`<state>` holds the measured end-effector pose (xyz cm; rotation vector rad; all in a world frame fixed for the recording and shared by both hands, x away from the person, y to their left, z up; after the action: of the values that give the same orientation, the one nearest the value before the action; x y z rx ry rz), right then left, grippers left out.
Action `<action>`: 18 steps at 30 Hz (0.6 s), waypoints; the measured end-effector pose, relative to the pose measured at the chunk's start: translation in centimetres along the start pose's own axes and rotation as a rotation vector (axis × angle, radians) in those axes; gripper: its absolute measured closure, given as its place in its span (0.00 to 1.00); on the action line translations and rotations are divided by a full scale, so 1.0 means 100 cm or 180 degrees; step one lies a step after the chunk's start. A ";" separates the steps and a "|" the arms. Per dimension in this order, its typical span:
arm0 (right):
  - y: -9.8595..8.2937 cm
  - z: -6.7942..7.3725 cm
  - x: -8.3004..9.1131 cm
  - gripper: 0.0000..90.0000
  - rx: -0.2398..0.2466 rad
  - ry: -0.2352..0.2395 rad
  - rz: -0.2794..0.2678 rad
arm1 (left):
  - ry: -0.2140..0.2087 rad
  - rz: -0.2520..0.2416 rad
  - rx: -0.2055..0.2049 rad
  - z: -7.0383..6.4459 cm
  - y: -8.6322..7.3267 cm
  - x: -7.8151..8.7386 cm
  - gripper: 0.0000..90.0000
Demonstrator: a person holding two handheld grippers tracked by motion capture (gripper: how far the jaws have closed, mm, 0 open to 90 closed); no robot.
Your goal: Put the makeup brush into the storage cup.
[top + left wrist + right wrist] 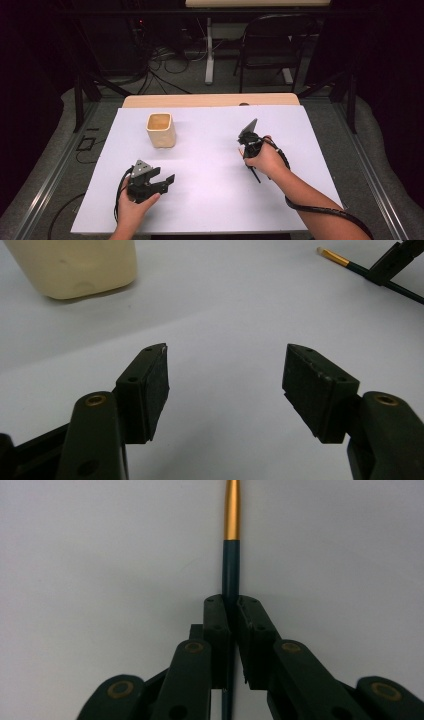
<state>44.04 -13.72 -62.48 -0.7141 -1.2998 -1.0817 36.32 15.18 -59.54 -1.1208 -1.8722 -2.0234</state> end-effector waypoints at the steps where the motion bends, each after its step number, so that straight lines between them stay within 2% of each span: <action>1: 0.000 0.000 0.000 0.93 0.0010 0.0004 -0.0004 | -0.0001 -0.0003 0.0003 0.000 0.000 0.000 0.39; 7: 0.001 0.001 0.005 0.93 0.0054 0.0023 -0.0005 | 0.0005 -0.0005 0.0032 0.003 0.001 0.001 0.41; 8: 0.004 0.002 0.003 0.93 0.0053 0.0090 -0.0163 | 0.0007 -0.0011 0.0040 0.003 0.001 0.001 0.41; 9: 0.005 0.005 0.005 0.93 0.0029 0.0114 -0.0203 | 0.0002 -0.0029 0.0065 0.004 0.001 0.001 0.41; 10: -0.002 0.001 0.015 0.93 0.0119 -0.0019 0.0113 | 0.0001 -0.0033 0.0078 0.004 0.001 0.002 0.42; 11: -0.002 0.001 0.015 0.93 0.0119 -0.0019 0.0113 | 0.0001 -0.0033 0.0078 0.004 0.001 0.002 0.42; 12: 0.014 0.011 0.003 0.93 0.0021 0.0337 -0.0645 | -0.0014 -0.0039 0.0099 0.004 0.002 0.002 0.43; 13: 0.011 0.008 0.006 0.93 0.0134 0.0261 -0.0496 | -0.0034 -0.0047 0.0128 0.004 0.002 0.003 0.43; 14: 0.011 0.008 0.006 0.93 0.0134 0.0261 -0.0496 | -0.0034 -0.0047 0.0128 0.004 0.002 0.003 0.43; 15: -0.001 0.005 0.022 0.93 0.0182 0.0094 0.0019 | -0.0033 -0.0060 0.0130 0.004 0.003 0.003 0.44; 16: -0.002 0.004 0.026 0.93 0.0225 0.0095 0.0070 | -0.0033 -0.0060 0.0130 0.004 0.003 0.003 0.44; 17: -0.002 0.004 0.027 0.93 0.0251 0.0122 0.0027 | -0.0032 -0.0060 0.0134 0.005 0.004 0.003 0.44; 18: 0.014 0.014 0.016 0.93 0.0124 0.0411 -0.0687 | -0.0054 -0.0066 0.0197 0.005 0.005 0.003 0.45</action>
<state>44.66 -12.32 -60.45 -0.4741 -1.3038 -1.2516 36.57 15.68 -59.00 -1.1107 -1.9481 -1.9583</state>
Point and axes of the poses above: each handheld gripper's, and its own axes: x roughly backward along the jaws, y roughly out of its top, z roughly to its left, the point moved 10 cm from there along -x, roughly forward along the jaws, and after that the axes turned 9 degrees about y, right-handed, at the moved point
